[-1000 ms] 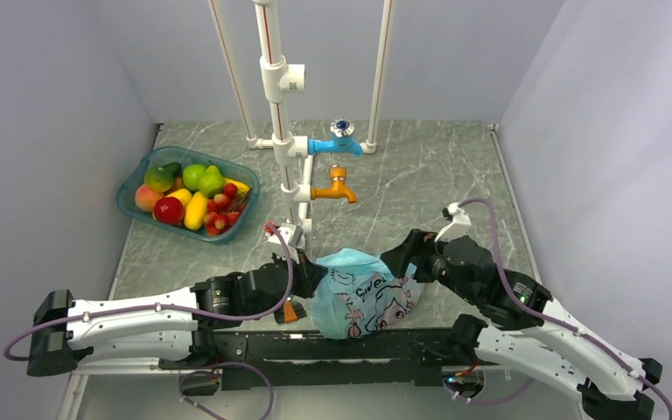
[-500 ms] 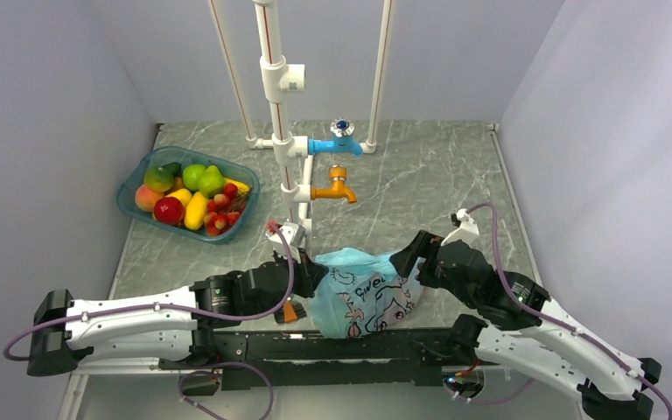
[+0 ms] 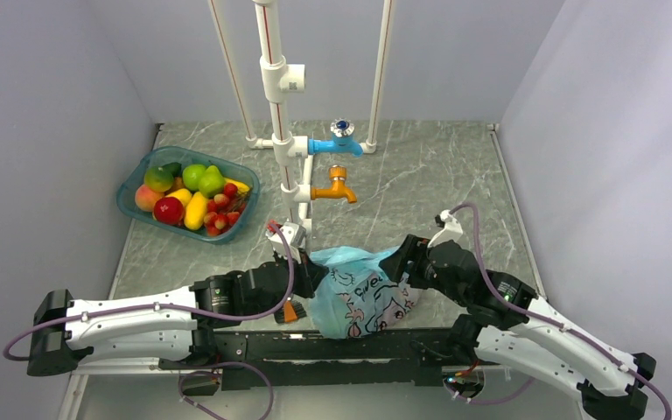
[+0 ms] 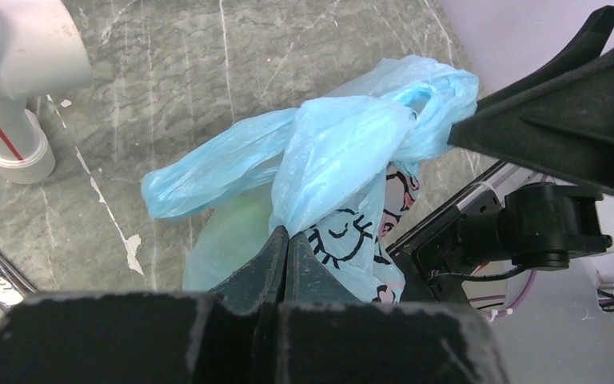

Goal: Take the fake fruits out of the plastic bag
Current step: Untie the plastic bag at the center of the board, then adjust the plastic bag at the center of the board.

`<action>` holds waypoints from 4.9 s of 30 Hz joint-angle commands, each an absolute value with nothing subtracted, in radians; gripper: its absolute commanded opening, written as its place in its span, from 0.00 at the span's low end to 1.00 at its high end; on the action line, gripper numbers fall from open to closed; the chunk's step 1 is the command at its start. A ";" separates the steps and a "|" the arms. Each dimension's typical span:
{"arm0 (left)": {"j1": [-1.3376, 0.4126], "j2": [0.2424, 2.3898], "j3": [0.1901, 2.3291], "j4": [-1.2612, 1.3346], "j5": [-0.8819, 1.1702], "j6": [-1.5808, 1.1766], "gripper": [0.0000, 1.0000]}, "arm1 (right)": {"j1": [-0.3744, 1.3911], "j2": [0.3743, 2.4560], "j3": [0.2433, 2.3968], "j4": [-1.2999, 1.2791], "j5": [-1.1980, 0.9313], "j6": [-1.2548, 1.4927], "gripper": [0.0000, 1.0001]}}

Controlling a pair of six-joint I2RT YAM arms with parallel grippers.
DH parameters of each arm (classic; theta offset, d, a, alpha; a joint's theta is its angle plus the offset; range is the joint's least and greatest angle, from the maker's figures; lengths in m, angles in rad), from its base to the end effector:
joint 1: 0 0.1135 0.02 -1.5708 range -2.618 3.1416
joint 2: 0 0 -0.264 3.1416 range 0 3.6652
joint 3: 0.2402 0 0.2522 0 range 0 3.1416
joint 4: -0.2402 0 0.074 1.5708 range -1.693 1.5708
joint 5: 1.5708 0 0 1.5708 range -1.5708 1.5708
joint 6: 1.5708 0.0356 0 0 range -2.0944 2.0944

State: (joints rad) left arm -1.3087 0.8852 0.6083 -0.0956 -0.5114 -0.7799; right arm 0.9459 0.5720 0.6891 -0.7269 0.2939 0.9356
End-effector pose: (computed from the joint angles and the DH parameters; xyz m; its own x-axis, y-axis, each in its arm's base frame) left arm 0.0694 -0.1913 0.2704 -0.5763 -0.2186 -0.7875 0.4486 0.7209 -0.5283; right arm 0.0803 0.0936 0.2827 -0.7118 0.3302 -0.6199 -0.1084 0.8204 0.5614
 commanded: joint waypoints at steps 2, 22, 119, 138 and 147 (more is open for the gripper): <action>-1.309 0.893 0.623 -0.072 -0.475 -0.794 0.00 | 0.948 0.569 0.662 -0.595 0.414 1.002 0.70; -1.310 0.854 0.613 -0.362 -0.578 -0.954 0.00 | 0.948 0.508 0.683 -0.538 0.441 0.724 0.00; -1.252 0.573 0.543 -0.268 -0.519 -0.886 0.00 | 0.931 0.584 0.825 -0.539 0.417 0.456 0.00; -1.252 0.896 1.037 -0.567 -0.420 -0.607 0.71 | 0.867 0.573 0.824 -0.545 0.093 0.334 0.00; -1.274 1.190 1.364 -0.790 -0.559 -0.550 0.99 | 0.866 0.579 0.812 -0.536 0.086 0.337 0.00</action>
State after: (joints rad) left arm -1.2613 1.1122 1.2663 -0.6579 -0.4736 -0.5964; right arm 0.8680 0.5762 0.8062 -0.5671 0.0994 0.3500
